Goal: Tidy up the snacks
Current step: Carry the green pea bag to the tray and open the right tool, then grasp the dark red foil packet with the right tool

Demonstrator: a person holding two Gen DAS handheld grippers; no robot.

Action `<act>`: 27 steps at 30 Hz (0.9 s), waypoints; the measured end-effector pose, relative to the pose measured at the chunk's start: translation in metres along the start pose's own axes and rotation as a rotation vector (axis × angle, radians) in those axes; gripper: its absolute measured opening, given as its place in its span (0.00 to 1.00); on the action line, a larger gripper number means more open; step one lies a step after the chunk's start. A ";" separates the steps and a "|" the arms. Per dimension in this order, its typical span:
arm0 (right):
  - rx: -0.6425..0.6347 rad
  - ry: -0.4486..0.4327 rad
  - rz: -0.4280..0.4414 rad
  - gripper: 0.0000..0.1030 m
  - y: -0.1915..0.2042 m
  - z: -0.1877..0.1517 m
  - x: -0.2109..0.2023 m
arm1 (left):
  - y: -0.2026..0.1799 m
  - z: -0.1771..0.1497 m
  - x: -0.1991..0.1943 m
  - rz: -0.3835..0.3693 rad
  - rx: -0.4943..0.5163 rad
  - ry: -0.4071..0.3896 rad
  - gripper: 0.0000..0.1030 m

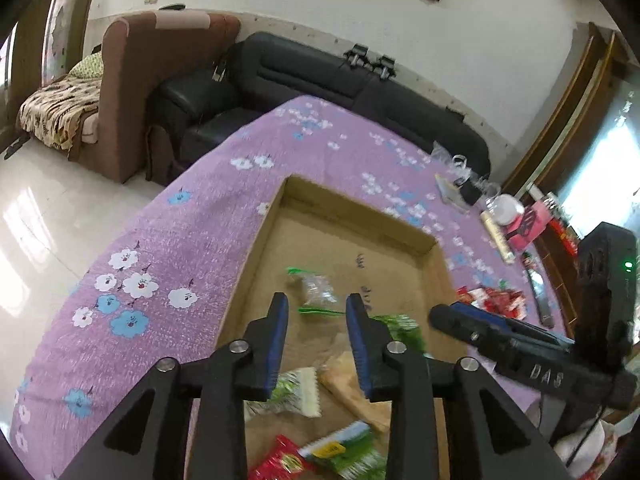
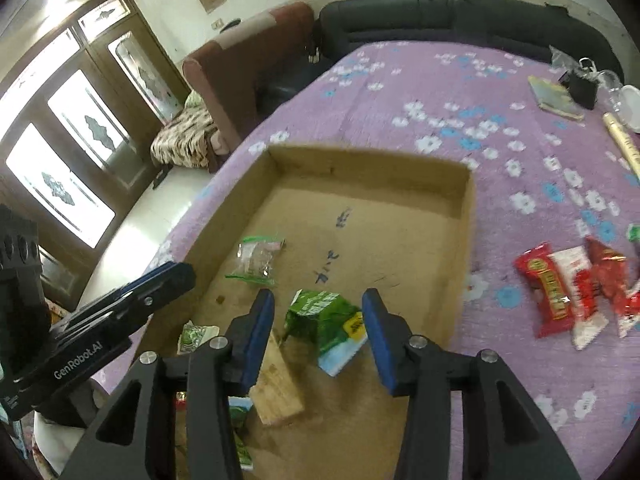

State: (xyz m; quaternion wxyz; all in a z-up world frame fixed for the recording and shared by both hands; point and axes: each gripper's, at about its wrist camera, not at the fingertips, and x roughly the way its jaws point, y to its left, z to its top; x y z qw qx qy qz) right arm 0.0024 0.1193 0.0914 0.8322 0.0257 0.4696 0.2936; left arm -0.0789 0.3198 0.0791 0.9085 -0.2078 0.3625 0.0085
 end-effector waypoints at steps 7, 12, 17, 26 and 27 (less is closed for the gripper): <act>0.096 -0.111 -0.073 0.48 -0.069 -0.001 -0.067 | -0.030 -0.019 -0.052 -0.122 -0.001 -0.067 0.67; 0.219 -0.157 -0.206 0.49 -0.146 -0.011 -0.103 | -0.052 -0.044 -0.061 -0.217 -0.016 -0.019 0.68; 0.280 -0.157 -0.275 0.49 -0.189 -0.024 -0.105 | -0.069 -0.056 -0.051 -0.242 -0.007 0.029 0.69; 0.257 -0.105 -0.329 0.49 -0.190 0.012 -0.049 | -0.086 -0.064 -0.050 -0.256 0.033 0.045 0.69; 0.252 -0.086 -0.343 0.49 -0.190 0.017 -0.038 | -0.087 -0.064 -0.050 -0.257 0.034 0.045 0.69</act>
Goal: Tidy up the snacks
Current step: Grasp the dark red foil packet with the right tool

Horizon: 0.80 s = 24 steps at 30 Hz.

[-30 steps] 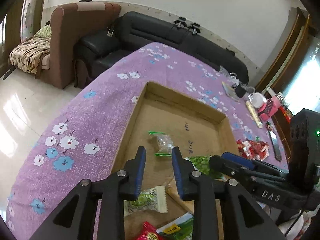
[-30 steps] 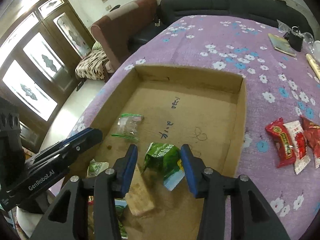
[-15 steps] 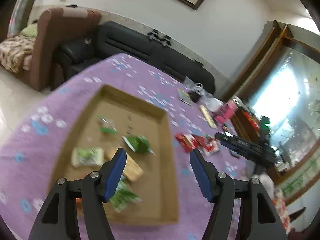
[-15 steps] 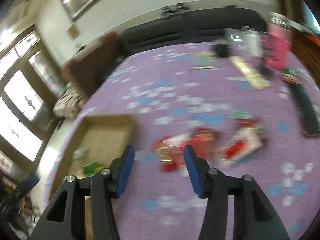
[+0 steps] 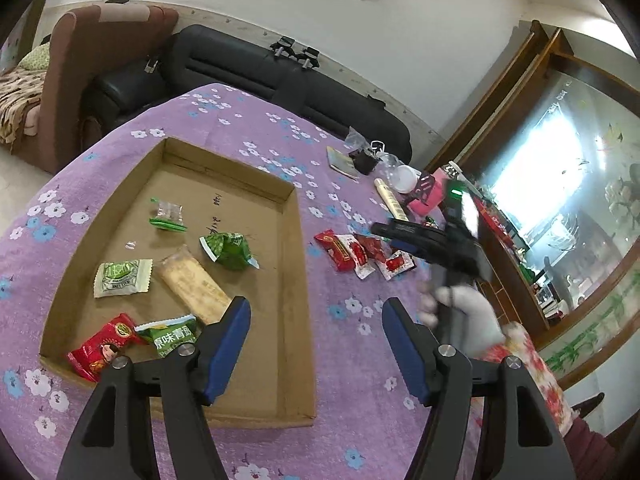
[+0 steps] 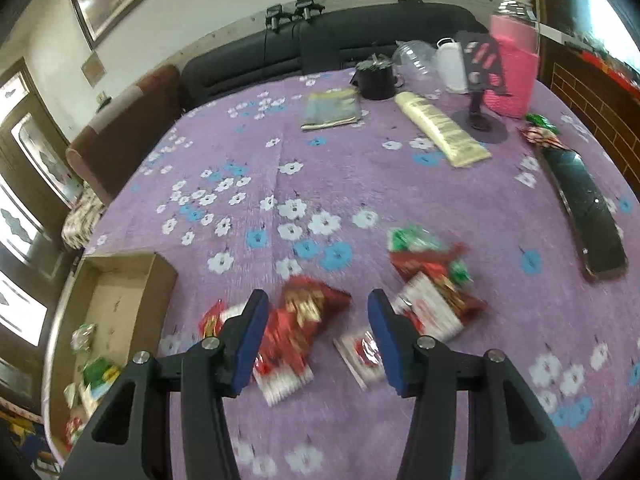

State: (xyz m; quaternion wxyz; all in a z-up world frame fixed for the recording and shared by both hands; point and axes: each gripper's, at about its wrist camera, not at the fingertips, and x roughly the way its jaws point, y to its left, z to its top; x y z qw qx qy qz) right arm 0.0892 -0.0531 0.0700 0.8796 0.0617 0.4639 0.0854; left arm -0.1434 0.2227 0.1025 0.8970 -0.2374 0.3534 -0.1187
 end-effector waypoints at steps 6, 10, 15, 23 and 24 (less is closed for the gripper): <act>-0.110 0.094 -0.044 0.43 0.023 -0.009 0.029 | 0.000 -0.002 0.001 -0.001 0.018 0.009 0.69; -0.166 0.140 -0.003 0.30 0.018 -0.033 0.011 | 0.000 -0.005 0.005 -0.008 0.012 0.018 0.69; -0.174 0.174 -0.009 0.29 -0.017 -0.070 -0.020 | -0.008 -0.009 0.012 -0.027 0.023 0.042 0.69; -0.069 0.052 0.026 0.49 -0.068 -0.085 -0.063 | -0.035 -0.019 0.028 -0.043 0.065 0.098 0.69; -0.063 0.038 0.027 0.54 -0.068 -0.087 -0.066 | -0.039 -0.020 0.030 -0.043 0.067 0.104 0.69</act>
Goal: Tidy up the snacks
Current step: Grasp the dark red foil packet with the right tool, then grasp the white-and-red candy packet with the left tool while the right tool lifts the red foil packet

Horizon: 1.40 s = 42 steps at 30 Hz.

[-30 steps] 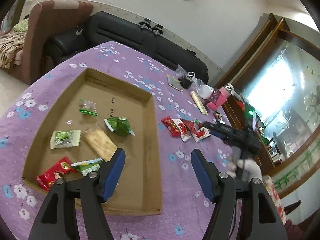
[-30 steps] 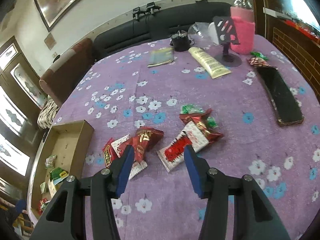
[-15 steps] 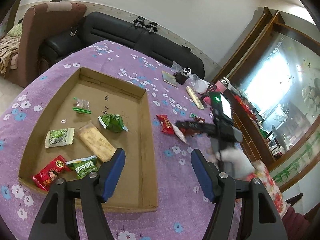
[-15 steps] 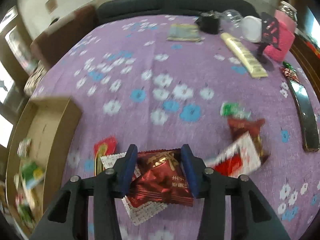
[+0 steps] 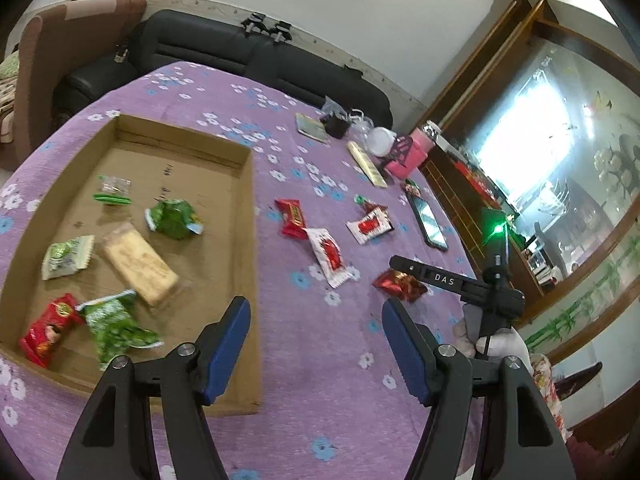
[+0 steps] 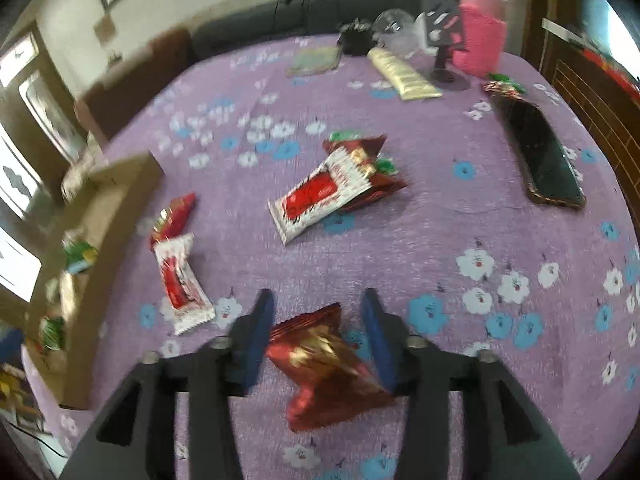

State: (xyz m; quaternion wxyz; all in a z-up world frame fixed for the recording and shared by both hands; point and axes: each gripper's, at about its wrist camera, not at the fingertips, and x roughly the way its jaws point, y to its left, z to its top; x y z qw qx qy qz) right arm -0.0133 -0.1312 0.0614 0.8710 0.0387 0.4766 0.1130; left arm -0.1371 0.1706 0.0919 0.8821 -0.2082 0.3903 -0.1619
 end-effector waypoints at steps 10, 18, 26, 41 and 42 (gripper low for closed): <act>-0.028 -0.046 0.036 0.60 0.004 -0.020 0.010 | -0.033 0.004 0.041 0.032 0.053 0.067 0.69; -0.024 -0.071 0.105 0.30 -0.002 -0.025 0.009 | -0.059 0.015 0.090 0.074 0.114 0.099 0.69; 0.083 -0.099 0.133 0.27 -0.028 -0.022 0.000 | -0.072 0.029 0.154 0.209 0.212 0.117 0.69; 0.081 -0.132 0.129 0.26 -0.028 -0.023 -0.005 | -0.075 0.025 0.174 0.251 0.308 0.126 0.19; 0.083 -0.136 0.132 0.26 -0.029 -0.023 -0.006 | -0.075 0.024 0.167 0.234 0.297 0.117 0.19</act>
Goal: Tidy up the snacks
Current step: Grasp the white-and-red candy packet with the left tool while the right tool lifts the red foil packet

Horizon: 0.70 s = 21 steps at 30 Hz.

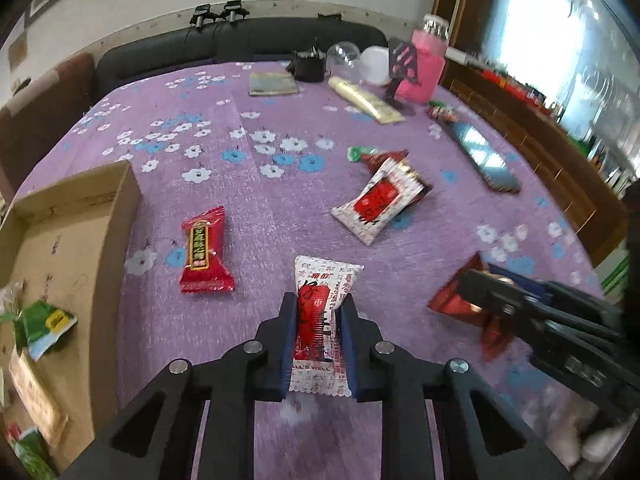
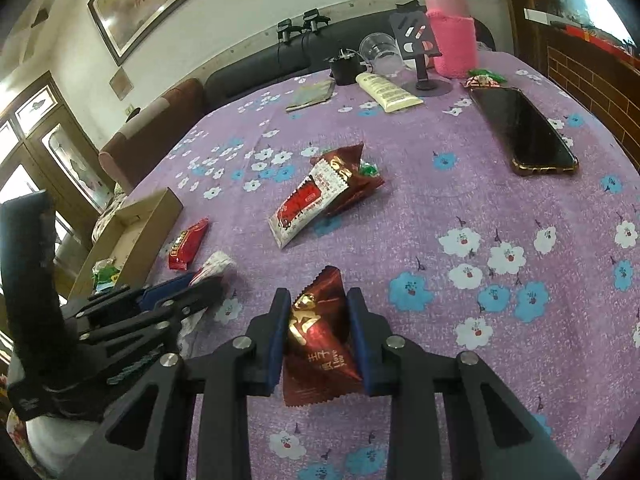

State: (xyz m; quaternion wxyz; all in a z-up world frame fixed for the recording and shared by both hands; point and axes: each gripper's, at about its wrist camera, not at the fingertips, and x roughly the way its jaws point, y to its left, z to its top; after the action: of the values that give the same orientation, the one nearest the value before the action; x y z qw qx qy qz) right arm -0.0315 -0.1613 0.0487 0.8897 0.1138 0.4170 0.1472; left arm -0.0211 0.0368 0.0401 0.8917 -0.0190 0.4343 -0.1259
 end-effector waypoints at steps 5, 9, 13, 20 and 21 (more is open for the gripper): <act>0.016 -0.013 0.026 0.27 -0.003 0.000 -0.002 | 0.014 -0.010 -0.043 -0.080 -0.066 -0.057 0.19; 0.019 -0.018 0.024 0.27 -0.003 0.000 -0.002 | 0.037 -0.021 -0.079 -0.099 -0.127 -0.107 0.19; 0.011 -0.019 -0.006 0.27 -0.001 -0.002 -0.001 | 0.074 -0.040 -0.112 -0.070 -0.189 -0.142 0.20; -0.019 -0.013 -0.005 0.27 0.024 0.000 -0.006 | 0.128 -0.076 -0.133 0.000 -0.280 -0.128 0.20; -0.027 -0.010 0.010 0.27 0.032 0.001 -0.008 | 0.134 -0.081 -0.132 0.002 -0.296 -0.123 0.20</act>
State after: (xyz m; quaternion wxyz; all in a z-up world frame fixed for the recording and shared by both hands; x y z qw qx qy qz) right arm -0.0411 -0.1342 0.0653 0.8924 0.1044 0.4100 0.1568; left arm -0.1338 0.2047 0.0719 0.9042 -0.1575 0.3928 -0.0582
